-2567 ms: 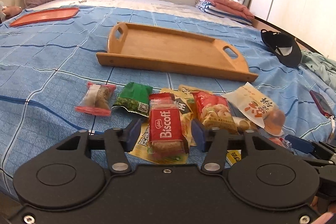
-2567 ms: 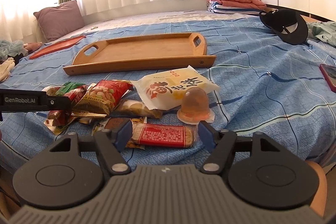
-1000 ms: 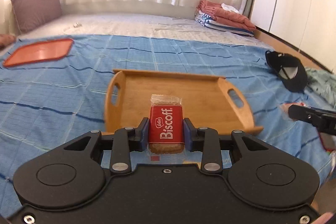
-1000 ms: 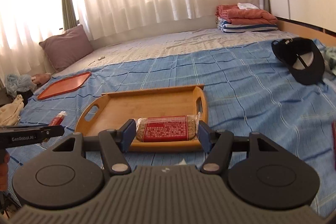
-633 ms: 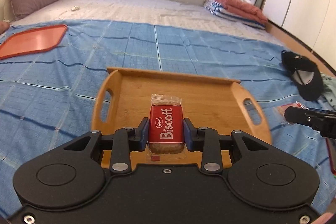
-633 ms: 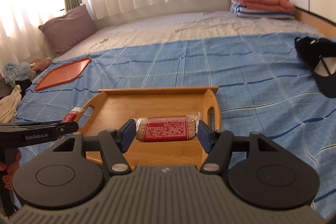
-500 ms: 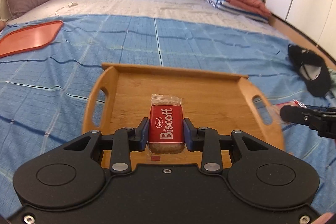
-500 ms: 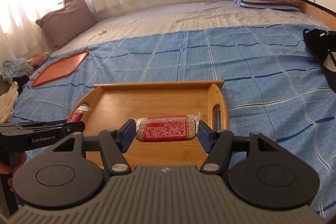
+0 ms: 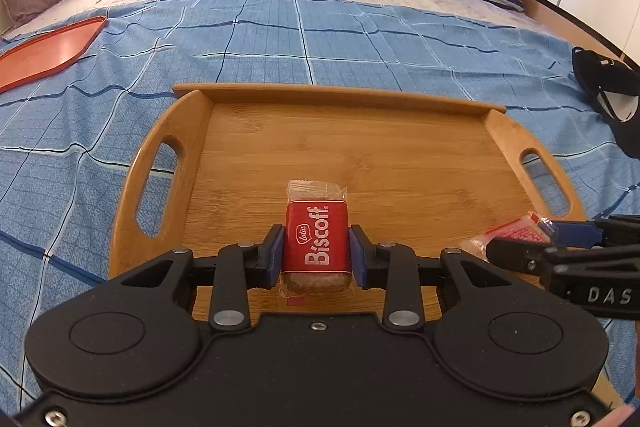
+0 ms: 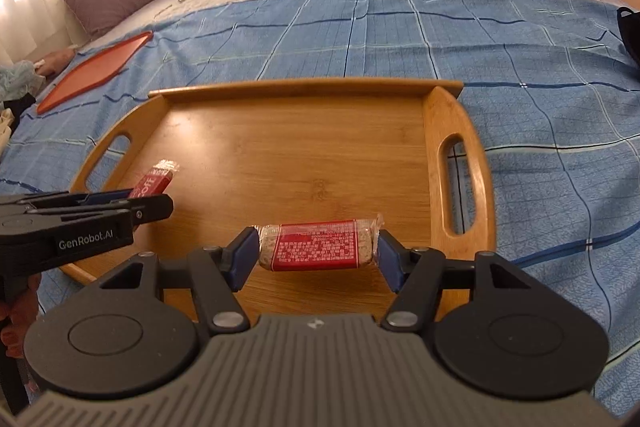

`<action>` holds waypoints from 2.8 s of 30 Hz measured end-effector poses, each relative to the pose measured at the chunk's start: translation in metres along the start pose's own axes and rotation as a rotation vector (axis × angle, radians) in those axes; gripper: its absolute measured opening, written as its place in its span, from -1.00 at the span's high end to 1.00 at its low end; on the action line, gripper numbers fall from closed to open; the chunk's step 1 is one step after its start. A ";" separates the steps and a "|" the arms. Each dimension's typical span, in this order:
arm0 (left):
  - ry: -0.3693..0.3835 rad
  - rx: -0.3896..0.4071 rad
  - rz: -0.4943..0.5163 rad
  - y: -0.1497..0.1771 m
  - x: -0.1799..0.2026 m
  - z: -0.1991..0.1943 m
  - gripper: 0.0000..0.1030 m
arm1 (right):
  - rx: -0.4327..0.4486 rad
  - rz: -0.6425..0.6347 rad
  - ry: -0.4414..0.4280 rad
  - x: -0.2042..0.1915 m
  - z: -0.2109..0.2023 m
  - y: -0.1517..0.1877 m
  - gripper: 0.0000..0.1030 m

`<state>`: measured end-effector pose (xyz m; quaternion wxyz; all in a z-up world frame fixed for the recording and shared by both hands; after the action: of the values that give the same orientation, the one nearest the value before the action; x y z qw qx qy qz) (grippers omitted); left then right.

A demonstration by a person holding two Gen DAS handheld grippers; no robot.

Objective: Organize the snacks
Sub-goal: 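Carry the Biscoff packet and red bar onto the wooden tray with both tools, then open both tools to release the packets on the tray, then move both tools back over the snack pile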

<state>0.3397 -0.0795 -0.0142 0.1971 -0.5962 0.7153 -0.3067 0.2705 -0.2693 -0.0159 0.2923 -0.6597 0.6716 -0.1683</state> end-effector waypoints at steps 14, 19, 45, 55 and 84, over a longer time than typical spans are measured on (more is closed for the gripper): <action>-0.017 0.017 0.034 0.005 0.007 0.007 0.38 | 0.009 -0.018 0.013 0.002 0.007 0.006 -0.28; -0.020 0.019 0.042 0.005 0.009 0.007 0.37 | 0.011 -0.021 0.014 0.002 0.007 0.006 -0.28; -0.057 0.057 0.060 0.002 0.005 -0.011 -0.51 | 0.021 -0.002 0.010 0.001 -0.002 0.005 -0.69; -0.062 0.081 0.106 0.007 0.011 -0.042 -0.69 | 0.052 -0.046 0.017 -0.009 -0.025 0.003 -0.74; 0.035 0.137 0.144 0.098 0.023 -0.200 -0.80 | 0.191 -0.185 -0.051 -0.054 -0.155 0.072 -0.85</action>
<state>0.1337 -0.0518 0.0687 0.2464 -0.5229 0.7370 -0.3502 0.1162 -0.2361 0.0692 0.3538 -0.6920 0.5813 -0.2409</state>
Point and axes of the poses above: each gripper's, at about its wrist camera, not at the fingertips, and z roughly the way its jaws point, x to its right, y to its underside, the point moved 5 cm from there along z, roughly the way its jaws point
